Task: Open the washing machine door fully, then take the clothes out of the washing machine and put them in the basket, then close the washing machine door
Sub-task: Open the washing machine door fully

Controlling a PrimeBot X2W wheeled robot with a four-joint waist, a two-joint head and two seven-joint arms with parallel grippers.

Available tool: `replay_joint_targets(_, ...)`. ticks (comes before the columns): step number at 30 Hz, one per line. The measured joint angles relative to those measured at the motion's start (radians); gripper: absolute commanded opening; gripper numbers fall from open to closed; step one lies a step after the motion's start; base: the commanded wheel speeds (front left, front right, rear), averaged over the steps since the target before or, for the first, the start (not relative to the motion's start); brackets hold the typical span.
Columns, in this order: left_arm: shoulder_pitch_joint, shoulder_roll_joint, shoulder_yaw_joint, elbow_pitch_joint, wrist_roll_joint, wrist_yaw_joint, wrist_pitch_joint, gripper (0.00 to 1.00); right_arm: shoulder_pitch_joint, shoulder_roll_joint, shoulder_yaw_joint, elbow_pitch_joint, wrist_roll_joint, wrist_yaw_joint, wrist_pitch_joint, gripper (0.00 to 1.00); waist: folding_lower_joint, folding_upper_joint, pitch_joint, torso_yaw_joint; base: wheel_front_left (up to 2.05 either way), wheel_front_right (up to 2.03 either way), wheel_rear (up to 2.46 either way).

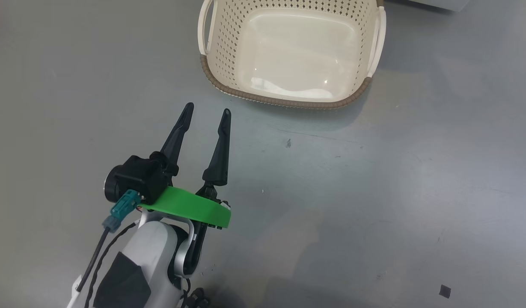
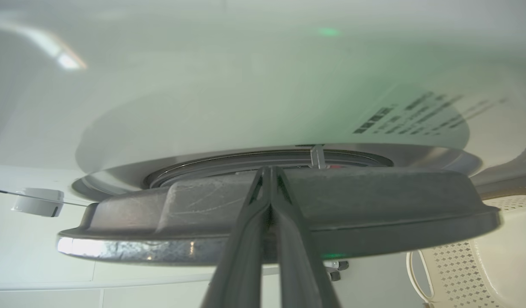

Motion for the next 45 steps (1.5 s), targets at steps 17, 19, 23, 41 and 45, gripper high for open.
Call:
replay_joint_targets(17,0.000,0.000,-0.020,-0.001,0.000,0.001,0.000,1.00,-0.074,-0.007,-0.019,0.081,0.000,-0.008,0.003,0.00,0.0000,0.0000,0.004,0.016,0.00,0.00,0.00)
replay_joint_targets(19,0.000,0.000,-0.020,-0.001,0.000,0.003,0.000,1.00,-0.081,-0.019,-0.011,0.094,0.000,-0.008,0.024,0.00,0.0000,0.0000,0.006,0.020,0.00,0.00,0.00)
replay_joint_targets(23,0.000,0.000,-0.019,-0.002,0.000,0.005,0.000,1.00,-0.085,-0.024,-0.012,0.110,0.001,-0.008,0.035,0.00,0.0000,0.0000,0.008,0.024,0.00,0.00,0.00)
replay_joint_targets(41,0.000,0.000,-0.015,0.011,0.000,0.006,0.000,1.00,-0.043,-0.015,-0.030,0.185,0.036,-0.008,0.086,0.00,0.0000,0.0000,-0.043,0.010,0.00,0.00,0.00)
replay_joint_targets(45,0.000,0.000,-0.016,0.019,0.000,0.006,0.000,1.00,-0.018,-0.013,-0.033,0.197,0.045,-0.008,0.097,0.00,0.0000,0.0000,-0.064,0.008,0.00,0.00,0.00)
